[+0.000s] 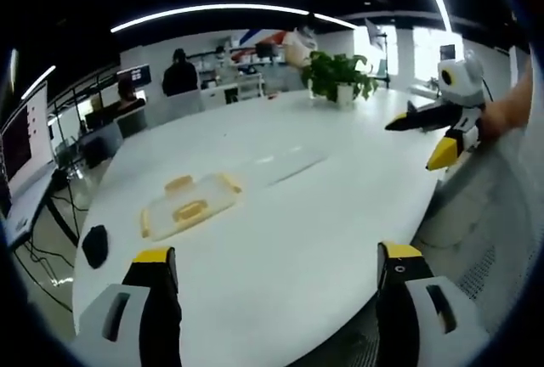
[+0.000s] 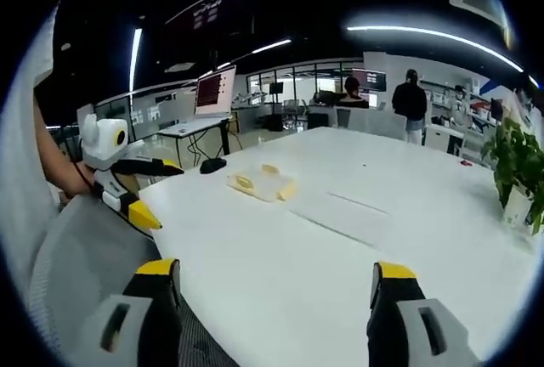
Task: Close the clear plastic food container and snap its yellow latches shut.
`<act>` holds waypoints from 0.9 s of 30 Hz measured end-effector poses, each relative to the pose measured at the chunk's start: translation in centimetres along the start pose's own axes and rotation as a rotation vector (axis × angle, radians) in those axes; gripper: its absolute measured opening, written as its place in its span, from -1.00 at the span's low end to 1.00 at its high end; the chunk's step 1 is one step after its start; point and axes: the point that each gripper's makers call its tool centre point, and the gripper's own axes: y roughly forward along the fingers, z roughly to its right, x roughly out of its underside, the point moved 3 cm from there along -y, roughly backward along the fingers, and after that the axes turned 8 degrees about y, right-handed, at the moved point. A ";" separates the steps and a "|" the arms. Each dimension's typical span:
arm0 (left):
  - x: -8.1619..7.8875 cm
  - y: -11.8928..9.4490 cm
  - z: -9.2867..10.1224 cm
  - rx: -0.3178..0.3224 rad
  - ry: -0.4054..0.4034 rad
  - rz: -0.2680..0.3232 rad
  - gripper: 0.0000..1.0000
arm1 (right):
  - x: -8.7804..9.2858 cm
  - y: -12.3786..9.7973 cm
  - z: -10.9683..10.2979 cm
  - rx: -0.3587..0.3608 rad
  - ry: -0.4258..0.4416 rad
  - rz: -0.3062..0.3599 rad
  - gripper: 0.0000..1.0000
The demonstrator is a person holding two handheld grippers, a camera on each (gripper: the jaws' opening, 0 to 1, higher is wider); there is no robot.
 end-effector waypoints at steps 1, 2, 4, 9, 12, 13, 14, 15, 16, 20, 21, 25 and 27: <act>0.0 0.0 0.0 -0.003 0.006 -0.003 0.89 | 0.0 0.0 -0.1 -0.002 -0.009 -0.002 0.85; -0.1 0.0 -0.1 -0.004 0.010 -0.003 0.90 | -0.3 0.1 -0.2 -0.010 -0.015 0.006 0.84; -0.1 0.0 -0.1 -0.003 0.005 0.002 0.91 | -0.4 0.0 -0.3 -0.021 -0.004 0.015 0.85; -0.3 -0.3 -0.4 -0.025 0.017 0.008 0.89 | -0.6 -0.1 -0.2 -0.025 0.018 0.022 0.85; -0.6 -0.3 -0.4 -0.027 0.018 0.021 0.89 | -0.6 0.0 -0.3 -0.030 0.007 0.020 0.85; -0.7 -0.3 -0.5 -0.031 0.021 0.026 0.89 | -0.6 0.0 -0.3 -0.031 0.004 0.020 0.84; -0.7 -0.3 -0.5 -0.033 0.020 0.026 0.87 | -0.6 0.0 -0.3 -0.031 0.004 0.019 0.84; -0.8 -0.4 -0.5 -0.034 0.017 0.026 0.87 | -0.6 -0.1 -0.4 -0.033 0.002 0.017 0.84; -0.9 -0.4 -0.5 -0.034 0.017 0.030 0.86 | -0.7 -0.1 -0.5 -0.042 0.007 0.021 0.84; -1.1 -0.5 -0.4 -0.027 0.025 0.037 0.84 | -0.8 -0.1 -0.6 -0.046 0.006 0.015 0.83; -1.1 -0.5 -0.4 -0.027 0.029 0.036 0.83 | -0.8 -0.1 -0.7 -0.047 0.000 0.012 0.84; -1.3 -0.5 -0.5 -0.022 0.036 0.037 0.80 | -1.0 0.1 -0.8 -0.045 -0.036 0.008 0.85; -1.3 -0.5 -0.6 -0.020 0.023 0.039 0.79 | -0.9 0.2 -0.8 -0.053 -0.041 0.001 0.87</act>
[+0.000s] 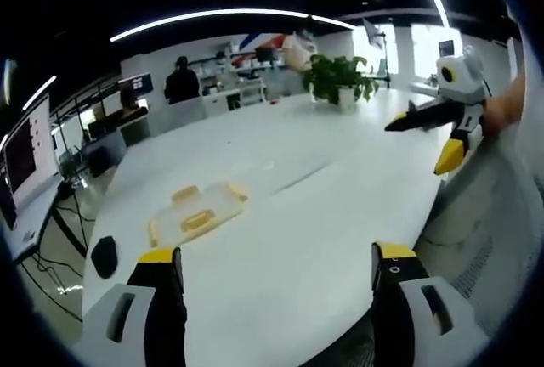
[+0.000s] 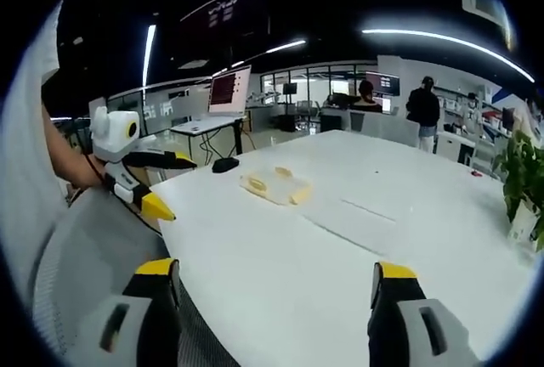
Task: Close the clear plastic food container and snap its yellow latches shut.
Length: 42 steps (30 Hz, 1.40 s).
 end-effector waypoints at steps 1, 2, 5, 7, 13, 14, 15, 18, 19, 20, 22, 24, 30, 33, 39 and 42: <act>0.0 0.0 -0.1 -0.001 -0.003 0.000 0.79 | 0.0 0.0 0.0 -0.003 -0.002 0.000 0.87; 0.0 0.0 -0.1 0.003 -0.005 0.000 0.78 | -0.1 0.1 0.0 -0.007 -0.003 -0.001 0.86; -0.1 0.0 0.0 0.017 -0.008 0.000 0.77 | -0.4 0.4 -0.1 -0.027 -0.015 -0.006 0.87; -0.2 0.1 0.1 0.028 0.000 0.005 0.76 | -0.8 0.7 -0.2 -0.037 -0.018 -0.002 0.86; -0.5 0.1 -0.3 0.033 0.015 0.019 0.73 | -1.0 1.5 -0.3 -0.052 -0.034 -0.016 0.80; -0.5 0.1 -0.3 0.034 0.018 0.020 0.73 | -1.0 1.6 -0.3 -0.058 -0.031 -0.019 0.80; -0.5 0.2 -0.4 0.034 0.018 0.019 0.73 | -0.9 1.8 -0.4 -0.061 -0.033 -0.021 0.81; -0.5 0.4 -0.8 0.032 0.011 0.019 0.73 | -0.9 2.2 -0.5 -0.069 -0.039 -0.031 0.80; -0.5 0.4 -0.8 0.030 0.012 0.019 0.72 | -1.0 2.3 -0.5 -0.071 -0.039 -0.030 0.80; -0.4 0.5 -0.9 0.030 0.011 0.018 0.72 | -1.0 2.4 -0.5 -0.074 -0.044 -0.030 0.80; -0.3 0.5 -1.0 0.034 0.017 0.012 0.70 | -1.2 2.5 -0.6 -0.085 -0.044 -0.030 0.80; -0.3 0.6 -1.0 0.035 0.027 0.012 0.69 | -1.4 2.7 -0.7 -0.096 -0.033 -0.026 0.81; -0.3 0.8 -1.2 0.043 0.028 0.007 0.68 | -1.7 3.5 -0.6 -0.111 -0.055 -0.033 0.80; -0.1 0.9 -1.2 0.049 0.035 -0.002 0.68 | -1.8 3.9 -0.7 -0.121 -0.070 -0.039 0.80; 0.2 0.9 -1.5 0.049 0.041 -0.013 0.67 | -1.9 4.8 -1.1 -0.141 -0.081 -0.049 0.78; 0.3 0.8 -1.7 0.048 0.040 -0.019 0.66 | -2.0 5.0 -1.3 -0.152 -0.088 -0.056 0.77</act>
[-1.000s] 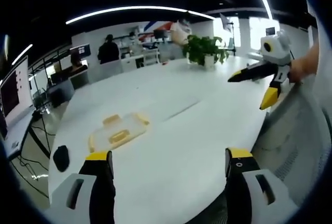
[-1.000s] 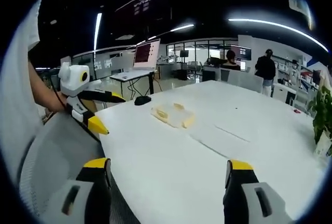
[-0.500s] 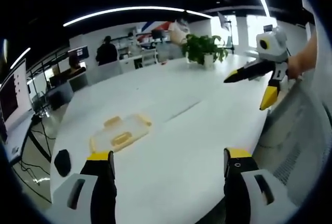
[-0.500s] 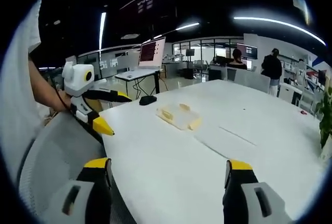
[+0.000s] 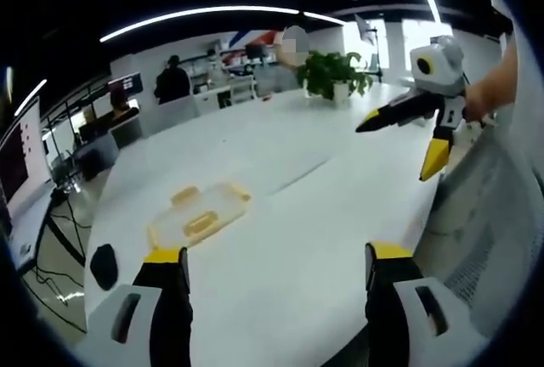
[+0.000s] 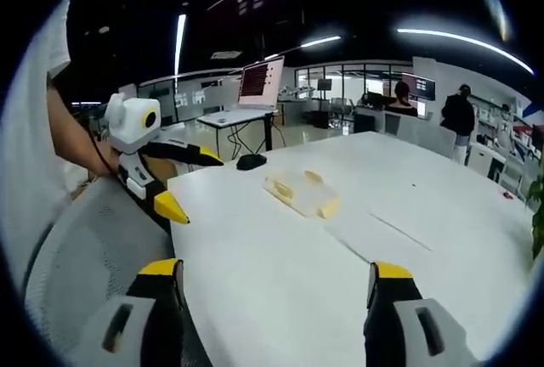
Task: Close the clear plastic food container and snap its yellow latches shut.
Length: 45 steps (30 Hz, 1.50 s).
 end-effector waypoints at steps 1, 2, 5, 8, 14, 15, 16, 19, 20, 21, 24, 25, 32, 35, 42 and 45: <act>0.1 0.0 -0.1 -0.001 0.000 -0.002 0.66 | -0.1 0.0 0.0 -0.003 -0.002 0.001 0.77; 0.2 0.0 -0.1 -0.001 0.001 -0.004 0.66 | -0.2 0.1 -0.1 -0.007 -0.002 0.004 0.77; 0.5 0.1 -0.2 0.000 -0.002 -0.017 0.67 | -0.3 0.3 0.0 -0.015 -0.004 0.004 0.78; 0.4 0.1 0.0 0.006 0.008 -0.020 0.66 | -0.2 0.5 0.3 -0.017 -0.009 -0.007 0.78; 0.6 0.3 0.0 0.015 0.009 -0.026 0.65 | -0.4 0.7 0.7 -0.022 0.011 -0.007 0.74; 0.7 0.3 -0.1 0.016 0.008 -0.027 0.65 | -0.4 0.8 0.7 -0.021 0.009 -0.008 0.74; 0.6 0.4 0.0 0.026 -0.003 -0.021 0.66 | -0.5 0.8 0.8 -0.022 0.007 -0.009 0.73; 0.5 0.4 0.0 0.032 0.005 -0.020 0.66 | -0.5 1.0 1.0 -0.025 0.005 -0.014 0.72; 0.5 0.5 0.0 0.032 0.006 -0.020 0.65 | -0.5 1.1 1.1 -0.025 0.003 -0.015 0.72; 0.5 0.5 -0.1 0.032 0.005 -0.021 0.65 | -0.5 1.2 1.2 -0.027 0.004 -0.017 0.72; 0.6 0.7 -0.3 0.032 -0.002 -0.022 0.65 | -0.5 1.4 1.4 -0.034 0.012 -0.024 0.72; 0.7 0.7 -0.4 0.031 0.000 -0.025 0.65 | -0.5 1.4 1.4 -0.035 0.011 -0.025 0.72; 1.1 0.8 -0.8 0.038 0.003 -0.034 0.63 | -0.8 1.8 1.4 -0.047 0.005 -0.035 0.69; 1.1 0.8 -1.0 0.040 0.005 -0.035 0.63 | -0.6 2.0 1.4 -0.051 -0.004 -0.048 0.68; 1.0 1.0 -1.6 0.044 0.012 -0.038 0.63 | -0.8 2.3 1.7 -0.055 -0.009 -0.057 0.67; 1.4 1.2 -1.9 0.042 0.018 -0.050 0.63 | -1.4 2.7 2.0 -0.054 0.007 -0.043 0.68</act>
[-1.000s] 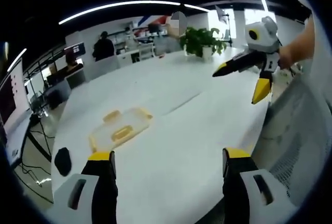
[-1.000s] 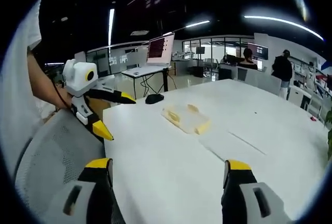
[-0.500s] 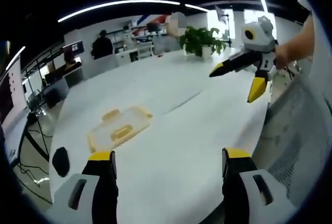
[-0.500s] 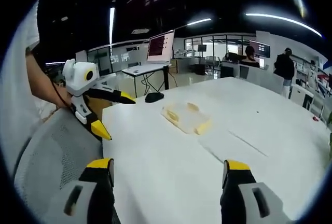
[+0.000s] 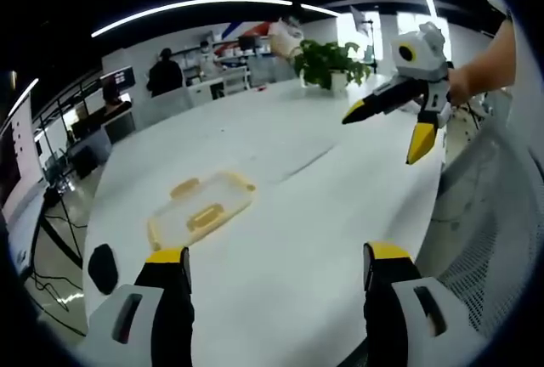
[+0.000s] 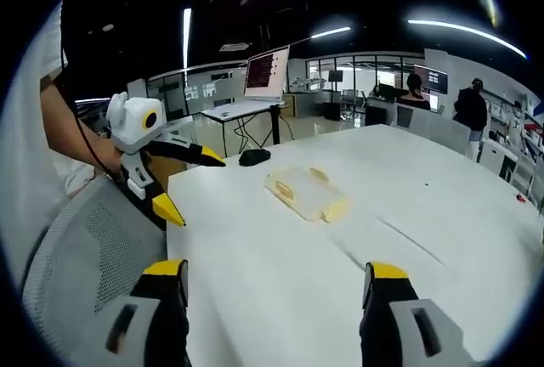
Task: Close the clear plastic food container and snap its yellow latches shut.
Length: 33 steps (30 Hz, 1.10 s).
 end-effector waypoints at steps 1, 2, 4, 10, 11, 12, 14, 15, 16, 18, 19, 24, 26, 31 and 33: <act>0.1 0.0 -0.1 -0.002 0.003 -0.003 0.63 | -0.1 0.1 0.1 0.002 -0.005 -0.001 0.68; 0.2 0.1 -0.1 -0.002 0.005 -0.006 0.63 | -0.2 0.2 0.1 0.002 -0.010 0.001 0.67; 0.3 0.1 -0.2 0.000 0.004 -0.010 0.63 | -0.4 0.4 0.2 0.001 -0.009 0.002 0.67; 0.6 0.3 -0.5 0.003 0.016 -0.021 0.62 | -0.7 0.8 0.4 -0.008 -0.014 -0.005 0.67; 0.6 0.3 -0.6 0.003 0.020 -0.022 0.61 | -0.7 0.8 0.5 -0.009 -0.019 -0.008 0.67; 0.8 0.4 -0.7 0.004 0.024 -0.027 0.61 | -0.7 0.9 0.5 -0.009 -0.023 -0.012 0.66; 0.8 0.4 -0.9 0.004 0.031 -0.031 0.61 | -0.8 1.0 0.5 -0.012 -0.025 -0.017 0.66; 0.8 0.4 -0.9 0.005 0.036 -0.031 0.61 | -0.9 1.1 0.6 -0.011 -0.026 -0.019 0.66; 0.9 0.4 -1.0 0.005 0.042 -0.034 0.60 | -0.9 1.1 0.6 -0.011 -0.025 -0.018 0.66; 0.9 0.4 -1.3 0.006 0.054 -0.038 0.60 | -1.2 1.3 0.6 -0.015 -0.018 -0.013 0.67; 1.0 0.4 -1.5 0.005 0.055 -0.040 0.60 | -1.3 1.4 0.6 -0.014 -0.019 -0.013 0.67; 0.9 0.4 -2.2 0.003 0.071 -0.043 0.58 | -1.7 2.0 0.6 -0.021 -0.025 -0.017 0.67; 1.1 0.5 -2.5 0.002 0.084 -0.051 0.57 | -1.7 2.2 0.5 -0.026 -0.030 -0.023 0.66; 1.3 0.7 -2.9 0.009 0.111 -0.066 0.56 | -1.8 2.5 0.7 -0.033 -0.044 -0.037 0.63; 1.2 0.7 -3.1 0.012 0.113 -0.064 0.57 | -2.0 2.6 0.7 -0.035 -0.044 -0.038 0.63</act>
